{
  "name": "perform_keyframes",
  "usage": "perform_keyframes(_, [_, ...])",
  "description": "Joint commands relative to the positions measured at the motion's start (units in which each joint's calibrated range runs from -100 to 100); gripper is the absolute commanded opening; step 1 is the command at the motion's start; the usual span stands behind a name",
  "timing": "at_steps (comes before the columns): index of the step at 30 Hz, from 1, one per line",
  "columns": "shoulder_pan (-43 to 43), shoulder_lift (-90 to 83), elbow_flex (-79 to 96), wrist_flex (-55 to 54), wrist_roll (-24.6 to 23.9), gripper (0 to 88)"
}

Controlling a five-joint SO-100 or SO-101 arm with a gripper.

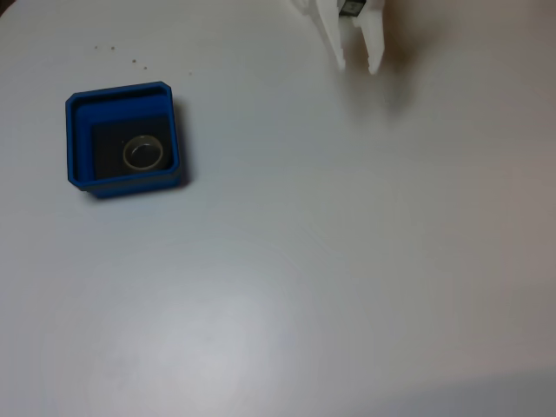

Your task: Pick the black tape roll and drop it in the blue box

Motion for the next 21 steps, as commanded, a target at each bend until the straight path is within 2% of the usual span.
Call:
perform_keyframes(1, [0.0, -3.1, 0.9, -0.7, 0.4, 12.0])
perform_keyframes(7, [-0.2, -3.1, 0.9, -0.7, 0.4, 0.0])
perform_keyframes(21, [-0.1, -3.1, 0.9, -0.6, 0.2, 0.7])
